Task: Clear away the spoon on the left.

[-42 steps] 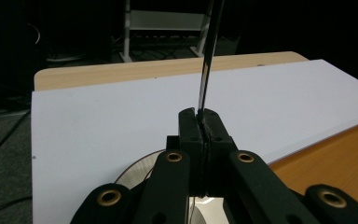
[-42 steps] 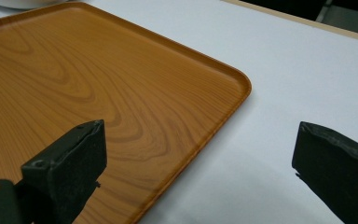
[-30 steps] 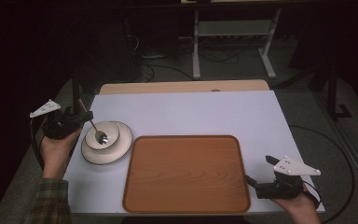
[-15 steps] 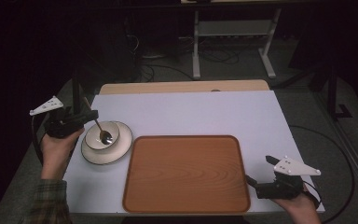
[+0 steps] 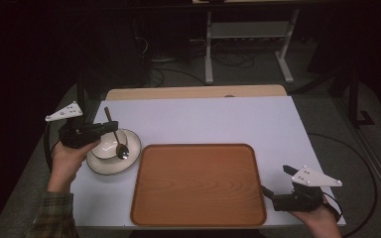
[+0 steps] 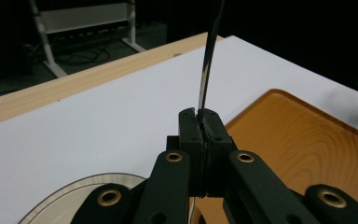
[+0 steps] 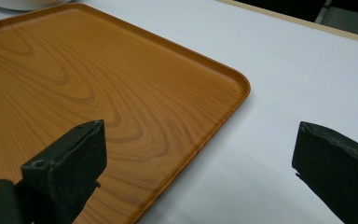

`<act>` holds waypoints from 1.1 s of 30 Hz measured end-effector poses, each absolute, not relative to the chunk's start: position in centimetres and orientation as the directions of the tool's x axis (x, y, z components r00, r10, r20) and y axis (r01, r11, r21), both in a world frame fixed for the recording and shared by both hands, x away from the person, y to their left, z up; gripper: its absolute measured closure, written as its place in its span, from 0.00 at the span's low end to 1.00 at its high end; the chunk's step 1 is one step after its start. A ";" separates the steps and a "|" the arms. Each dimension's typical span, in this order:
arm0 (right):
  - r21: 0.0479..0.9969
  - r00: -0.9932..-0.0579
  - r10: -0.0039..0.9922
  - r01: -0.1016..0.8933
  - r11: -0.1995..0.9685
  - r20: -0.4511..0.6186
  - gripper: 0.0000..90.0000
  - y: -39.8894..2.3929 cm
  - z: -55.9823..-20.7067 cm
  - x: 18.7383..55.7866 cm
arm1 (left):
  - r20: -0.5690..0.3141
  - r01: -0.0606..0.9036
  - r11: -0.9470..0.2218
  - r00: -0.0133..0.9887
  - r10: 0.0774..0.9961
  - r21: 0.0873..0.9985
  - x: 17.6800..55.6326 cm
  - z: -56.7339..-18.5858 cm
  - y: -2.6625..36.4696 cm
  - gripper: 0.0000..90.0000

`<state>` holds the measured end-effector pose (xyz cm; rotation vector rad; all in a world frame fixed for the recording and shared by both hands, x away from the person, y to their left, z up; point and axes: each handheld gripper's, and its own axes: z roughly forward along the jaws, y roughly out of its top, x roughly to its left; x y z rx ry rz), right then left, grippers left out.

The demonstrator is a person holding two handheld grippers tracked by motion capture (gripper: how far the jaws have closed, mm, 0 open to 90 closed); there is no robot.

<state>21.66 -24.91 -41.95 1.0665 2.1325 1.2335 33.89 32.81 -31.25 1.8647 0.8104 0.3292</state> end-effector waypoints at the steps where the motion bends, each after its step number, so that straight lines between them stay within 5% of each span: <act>1: 0.868 -0.598 0.802 0.395 0.300 -0.005 0.03 -24.9 -41.9 21.7 | -0.132 0.381 -0.248 0.739 0.660 0.891 33.9 -31.2 32.6 0.98; 33: 0.869 -0.596 0.803 0.394 0.300 -0.006 0.03 -25.0 -41.9 21.6 | -0.091 0.376 -0.464 0.845 0.527 0.802 33.3 -33.5 26.0 0.98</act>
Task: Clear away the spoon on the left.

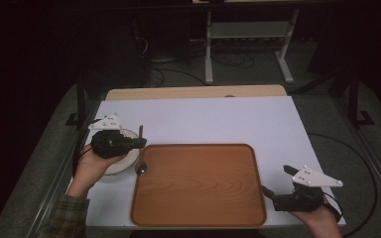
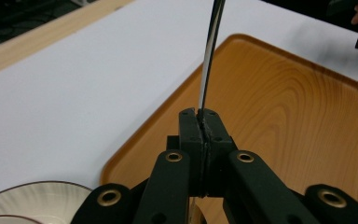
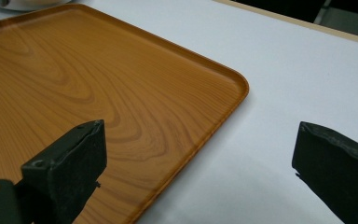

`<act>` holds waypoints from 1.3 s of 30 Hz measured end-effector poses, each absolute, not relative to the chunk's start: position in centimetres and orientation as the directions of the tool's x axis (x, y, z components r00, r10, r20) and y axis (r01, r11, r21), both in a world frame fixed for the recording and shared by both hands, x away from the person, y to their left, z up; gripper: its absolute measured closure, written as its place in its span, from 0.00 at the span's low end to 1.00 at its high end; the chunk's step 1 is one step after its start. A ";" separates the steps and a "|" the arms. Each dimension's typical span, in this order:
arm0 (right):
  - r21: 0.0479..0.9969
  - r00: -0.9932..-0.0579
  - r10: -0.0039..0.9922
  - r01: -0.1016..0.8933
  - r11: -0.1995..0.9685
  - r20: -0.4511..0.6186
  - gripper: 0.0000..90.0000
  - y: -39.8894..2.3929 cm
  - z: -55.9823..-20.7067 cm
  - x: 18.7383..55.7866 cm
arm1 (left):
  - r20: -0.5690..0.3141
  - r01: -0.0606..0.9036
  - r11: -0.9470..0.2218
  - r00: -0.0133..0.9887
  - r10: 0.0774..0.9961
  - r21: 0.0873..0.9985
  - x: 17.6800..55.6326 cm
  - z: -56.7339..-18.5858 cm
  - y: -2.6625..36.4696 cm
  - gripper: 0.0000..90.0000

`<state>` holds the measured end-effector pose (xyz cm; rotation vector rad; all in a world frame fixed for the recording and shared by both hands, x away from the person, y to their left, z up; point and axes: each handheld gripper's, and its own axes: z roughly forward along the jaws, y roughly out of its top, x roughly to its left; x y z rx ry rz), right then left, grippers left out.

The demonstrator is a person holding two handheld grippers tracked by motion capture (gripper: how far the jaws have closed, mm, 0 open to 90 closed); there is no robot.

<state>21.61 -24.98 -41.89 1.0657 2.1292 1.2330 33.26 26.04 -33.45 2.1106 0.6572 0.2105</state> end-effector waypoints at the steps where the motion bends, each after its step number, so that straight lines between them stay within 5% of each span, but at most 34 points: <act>1: 0.869 -0.597 0.802 0.394 0.300 -0.007 0.03 -25.0 -41.9 21.6 | -0.092 0.379 -0.474 0.847 0.524 0.795 33.3 -33.7 25.8 0.98; 39: 0.869 -0.601 0.799 0.391 0.303 -0.008 0.03 -24.9 -41.9 21.6 | -0.143 0.385 -0.584 0.898 0.417 0.715 34.2 -38.2 19.4 0.98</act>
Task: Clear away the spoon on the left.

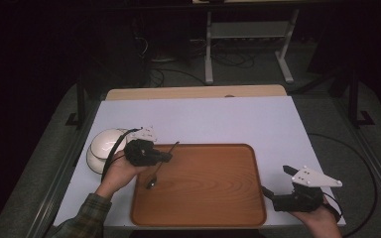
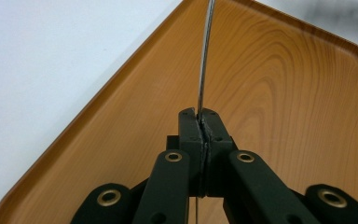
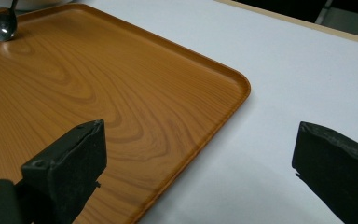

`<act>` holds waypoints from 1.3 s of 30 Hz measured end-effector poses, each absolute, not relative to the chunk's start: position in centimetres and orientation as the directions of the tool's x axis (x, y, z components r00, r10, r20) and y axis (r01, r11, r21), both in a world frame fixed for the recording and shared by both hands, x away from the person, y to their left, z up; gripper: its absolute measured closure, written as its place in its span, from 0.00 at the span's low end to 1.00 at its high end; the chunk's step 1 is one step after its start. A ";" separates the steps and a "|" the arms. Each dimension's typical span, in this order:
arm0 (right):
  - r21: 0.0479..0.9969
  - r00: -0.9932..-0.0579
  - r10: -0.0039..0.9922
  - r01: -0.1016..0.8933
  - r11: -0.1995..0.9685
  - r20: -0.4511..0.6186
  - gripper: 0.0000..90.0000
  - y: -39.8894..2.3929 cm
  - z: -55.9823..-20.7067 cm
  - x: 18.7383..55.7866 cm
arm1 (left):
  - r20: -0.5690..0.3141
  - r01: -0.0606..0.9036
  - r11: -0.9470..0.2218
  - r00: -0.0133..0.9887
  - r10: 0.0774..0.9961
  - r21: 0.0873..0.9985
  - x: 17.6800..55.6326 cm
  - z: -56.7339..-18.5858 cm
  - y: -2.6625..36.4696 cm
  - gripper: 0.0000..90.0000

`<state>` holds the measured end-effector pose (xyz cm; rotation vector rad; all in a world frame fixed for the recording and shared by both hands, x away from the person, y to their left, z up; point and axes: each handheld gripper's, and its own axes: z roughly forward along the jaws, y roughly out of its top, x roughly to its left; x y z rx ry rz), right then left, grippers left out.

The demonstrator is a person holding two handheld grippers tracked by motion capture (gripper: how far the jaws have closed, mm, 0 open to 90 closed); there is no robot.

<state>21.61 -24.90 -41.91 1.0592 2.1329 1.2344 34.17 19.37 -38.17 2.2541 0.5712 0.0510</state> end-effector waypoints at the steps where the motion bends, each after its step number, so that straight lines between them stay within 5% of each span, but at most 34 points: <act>1: 0.869 -0.601 0.799 0.391 0.304 -0.009 0.03 -24.9 -41.9 21.6 | -0.144 0.386 -0.584 0.897 0.417 0.715 34.2 -38.3 19.2 0.98; 39: 0.867 -0.602 0.798 0.396 0.303 -0.005 0.03 -24.8 -42.0 21.7 | -0.116 0.364 -0.703 0.919 0.376 0.611 34.7 -42.8 14.7 0.93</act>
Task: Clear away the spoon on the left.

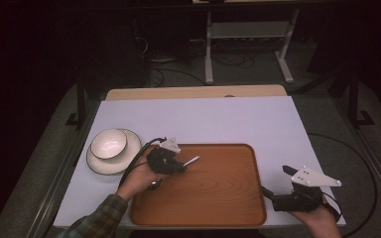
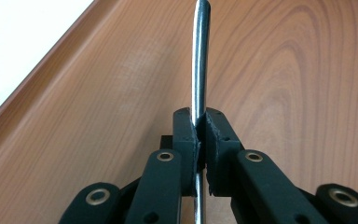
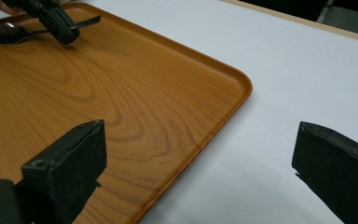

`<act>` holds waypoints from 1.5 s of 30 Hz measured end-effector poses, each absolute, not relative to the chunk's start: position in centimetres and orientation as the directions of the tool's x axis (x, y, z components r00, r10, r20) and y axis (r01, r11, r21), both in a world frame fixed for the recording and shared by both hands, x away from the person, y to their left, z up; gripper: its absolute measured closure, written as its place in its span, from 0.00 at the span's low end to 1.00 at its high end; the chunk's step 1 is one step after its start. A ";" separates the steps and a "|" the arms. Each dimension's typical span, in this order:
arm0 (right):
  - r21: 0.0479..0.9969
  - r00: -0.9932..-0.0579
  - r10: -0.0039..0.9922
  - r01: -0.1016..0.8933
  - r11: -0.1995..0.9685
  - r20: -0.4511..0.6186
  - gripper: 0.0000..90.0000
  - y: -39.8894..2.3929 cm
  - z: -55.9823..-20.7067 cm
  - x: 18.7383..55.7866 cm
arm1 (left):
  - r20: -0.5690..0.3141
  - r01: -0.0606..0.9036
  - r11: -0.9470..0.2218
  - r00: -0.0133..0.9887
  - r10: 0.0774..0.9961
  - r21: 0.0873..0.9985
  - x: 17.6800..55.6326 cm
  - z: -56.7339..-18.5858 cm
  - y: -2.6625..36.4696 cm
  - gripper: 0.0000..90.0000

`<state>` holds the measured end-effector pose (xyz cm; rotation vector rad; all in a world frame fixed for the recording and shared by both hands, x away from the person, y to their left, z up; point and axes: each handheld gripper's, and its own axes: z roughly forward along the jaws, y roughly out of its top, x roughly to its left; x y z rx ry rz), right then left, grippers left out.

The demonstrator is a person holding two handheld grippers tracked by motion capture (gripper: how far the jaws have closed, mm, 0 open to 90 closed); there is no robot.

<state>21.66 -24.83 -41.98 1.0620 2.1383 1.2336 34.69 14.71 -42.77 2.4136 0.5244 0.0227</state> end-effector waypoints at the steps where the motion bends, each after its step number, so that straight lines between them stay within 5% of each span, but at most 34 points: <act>1: 0.867 -0.602 0.798 0.395 0.304 -0.005 0.03 -24.8 -42.0 21.7 | -0.111 0.362 -0.706 0.920 0.376 0.608 34.7 -42.8 14.7 0.92; 16: 0.867 -0.603 0.798 0.394 0.305 -0.007 0.03 -24.9 -42.0 21.6 | -0.103 0.366 -0.707 0.916 0.387 0.605 34.8 -43.1 14.7 0.85; 33: 0.868 -0.600 0.800 0.396 0.301 -0.003 0.03 -25.0 -41.9 21.6 | -0.120 0.401 -0.597 0.883 0.454 0.695 34.6 -41.7 17.0 0.33; 45: 0.869 -0.599 0.800 0.394 0.301 -0.005 0.03 -25.0 -41.9 21.5 | -0.083 0.378 -0.503 0.854 0.514 0.778 32.5 -39.7 20.7 0.19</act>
